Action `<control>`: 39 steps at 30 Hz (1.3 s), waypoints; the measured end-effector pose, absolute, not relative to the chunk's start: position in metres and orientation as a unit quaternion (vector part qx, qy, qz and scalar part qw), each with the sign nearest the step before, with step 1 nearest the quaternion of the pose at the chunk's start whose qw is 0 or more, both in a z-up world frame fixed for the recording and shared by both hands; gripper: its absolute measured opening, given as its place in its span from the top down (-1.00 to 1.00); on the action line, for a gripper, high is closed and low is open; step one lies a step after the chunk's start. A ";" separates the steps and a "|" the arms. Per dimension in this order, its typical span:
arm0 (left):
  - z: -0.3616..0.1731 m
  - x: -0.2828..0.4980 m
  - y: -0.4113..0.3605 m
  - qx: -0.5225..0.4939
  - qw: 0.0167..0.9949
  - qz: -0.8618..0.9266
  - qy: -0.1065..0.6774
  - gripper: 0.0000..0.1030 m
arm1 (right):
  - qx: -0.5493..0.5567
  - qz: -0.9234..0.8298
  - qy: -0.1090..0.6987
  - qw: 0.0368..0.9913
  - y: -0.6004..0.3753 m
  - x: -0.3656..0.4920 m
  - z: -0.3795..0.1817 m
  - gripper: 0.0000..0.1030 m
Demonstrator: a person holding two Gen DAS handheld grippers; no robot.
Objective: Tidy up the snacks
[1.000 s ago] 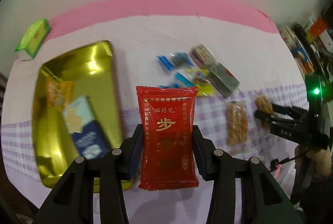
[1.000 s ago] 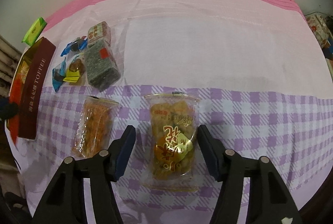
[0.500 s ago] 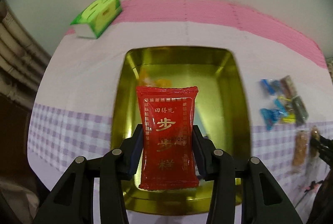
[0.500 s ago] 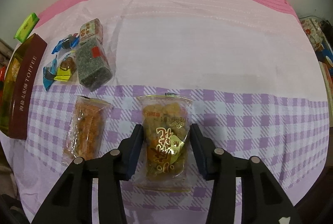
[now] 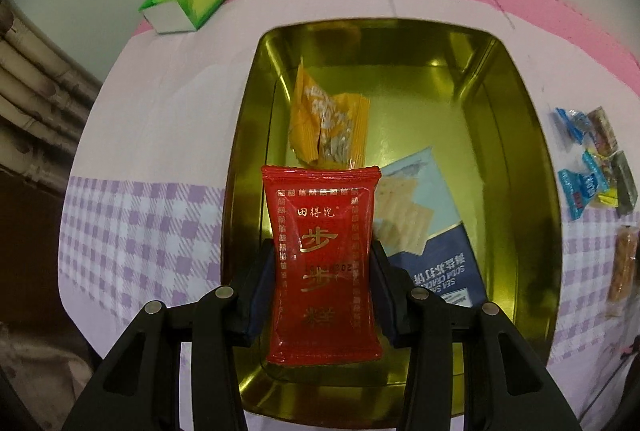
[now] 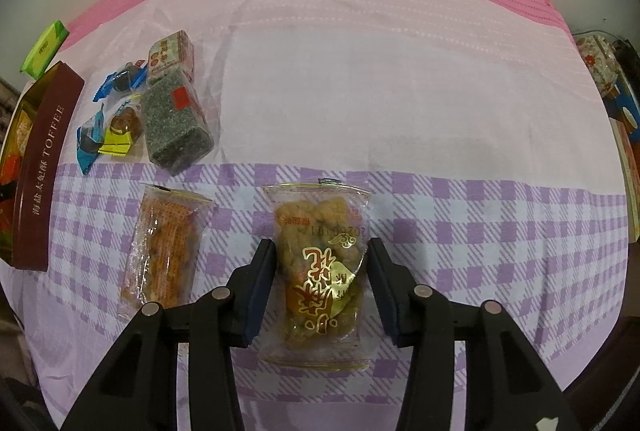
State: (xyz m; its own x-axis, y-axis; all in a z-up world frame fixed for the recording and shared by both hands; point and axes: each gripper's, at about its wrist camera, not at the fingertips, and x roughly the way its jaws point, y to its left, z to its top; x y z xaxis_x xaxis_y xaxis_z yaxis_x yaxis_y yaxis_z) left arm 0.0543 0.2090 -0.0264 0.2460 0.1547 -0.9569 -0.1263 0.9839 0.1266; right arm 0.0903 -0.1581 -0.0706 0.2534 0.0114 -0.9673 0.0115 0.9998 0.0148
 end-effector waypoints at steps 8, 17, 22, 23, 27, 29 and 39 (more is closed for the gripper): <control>-0.036 0.055 0.209 0.009 0.786 0.091 0.611 0.12 | 0.004 0.000 0.614 0.790 -0.157 0.092 -0.072 0.07; -0.041 0.049 0.212 0.009 0.786 0.100 0.609 0.11 | 0.005 -0.001 0.618 0.786 -0.155 0.092 -0.073 0.06; -0.040 0.049 0.214 0.002 0.785 0.099 0.611 0.08 | 0.004 -0.004 0.614 0.789 -0.156 0.093 -0.073 0.10; -0.039 0.049 0.214 -0.001 0.785 0.099 0.612 0.06 | 0.003 -0.004 0.614 0.789 -0.157 0.093 -0.073 0.13; -0.037 0.046 0.214 0.005 0.792 0.095 0.604 -0.03 | 0.005 -0.005 0.613 0.790 -0.156 0.090 -0.072 0.25; -0.037 0.043 0.215 -0.003 0.793 0.087 0.604 -0.15 | 0.006 -0.009 0.610 0.792 -0.157 0.087 -0.072 0.25; -0.018 0.031 0.222 -0.028 0.816 0.077 0.572 -0.25 | 0.008 -0.021 0.564 0.825 -0.148 0.070 -0.031 0.26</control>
